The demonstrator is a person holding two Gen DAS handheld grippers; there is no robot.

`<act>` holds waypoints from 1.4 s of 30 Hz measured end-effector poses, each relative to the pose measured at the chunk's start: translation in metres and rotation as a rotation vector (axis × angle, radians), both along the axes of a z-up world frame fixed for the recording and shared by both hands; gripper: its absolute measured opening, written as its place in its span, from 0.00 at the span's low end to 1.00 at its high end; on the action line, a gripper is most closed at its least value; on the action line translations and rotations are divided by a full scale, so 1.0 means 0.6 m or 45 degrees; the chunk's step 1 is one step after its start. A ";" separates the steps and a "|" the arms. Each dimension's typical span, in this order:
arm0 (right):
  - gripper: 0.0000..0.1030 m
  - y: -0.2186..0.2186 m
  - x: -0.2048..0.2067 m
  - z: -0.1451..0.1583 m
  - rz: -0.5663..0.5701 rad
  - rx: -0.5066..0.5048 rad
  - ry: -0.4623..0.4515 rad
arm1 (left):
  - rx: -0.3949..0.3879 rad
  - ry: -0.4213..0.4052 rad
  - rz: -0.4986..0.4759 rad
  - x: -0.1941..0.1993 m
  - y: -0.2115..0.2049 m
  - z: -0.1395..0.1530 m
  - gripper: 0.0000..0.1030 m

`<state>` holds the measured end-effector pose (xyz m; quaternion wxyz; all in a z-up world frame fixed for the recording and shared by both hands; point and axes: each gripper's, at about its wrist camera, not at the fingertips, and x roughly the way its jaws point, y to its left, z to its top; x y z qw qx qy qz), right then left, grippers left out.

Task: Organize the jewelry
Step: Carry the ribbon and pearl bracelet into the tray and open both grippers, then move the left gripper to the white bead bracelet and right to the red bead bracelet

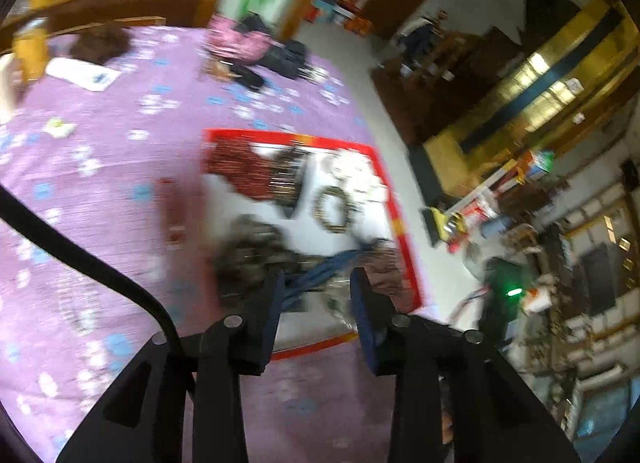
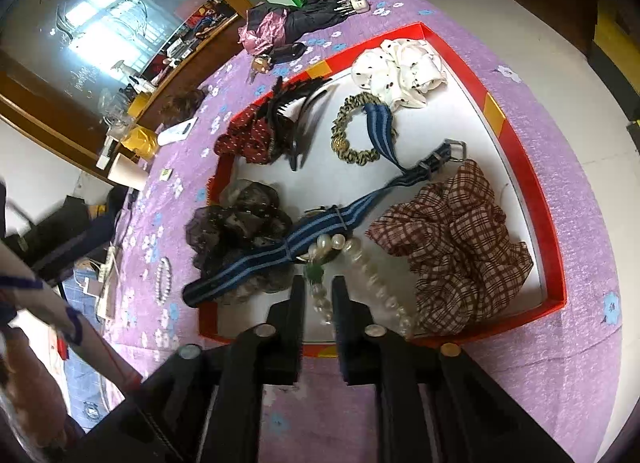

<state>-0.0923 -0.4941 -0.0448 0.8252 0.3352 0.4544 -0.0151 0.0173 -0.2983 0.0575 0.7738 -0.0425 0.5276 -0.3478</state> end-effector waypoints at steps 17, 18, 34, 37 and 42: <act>0.33 0.113 0.008 0.065 0.066 -0.096 -0.050 | 0.327 -0.011 0.435 0.041 0.283 -0.101 0.32; 0.33 0.125 0.012 0.067 0.081 -0.107 -0.048 | 0.335 -0.004 0.434 0.043 0.290 -0.108 0.32; 0.34 0.269 0.141 0.074 0.269 -0.246 0.014 | 0.362 0.000 0.260 0.109 0.276 -0.183 0.32; 0.39 0.275 0.185 0.060 0.267 -0.269 0.047 | 0.344 0.022 0.243 0.117 0.275 -0.190 0.32; 0.40 0.278 0.252 0.036 0.256 -0.303 0.103 | 0.319 0.037 0.206 0.121 0.275 -0.199 0.32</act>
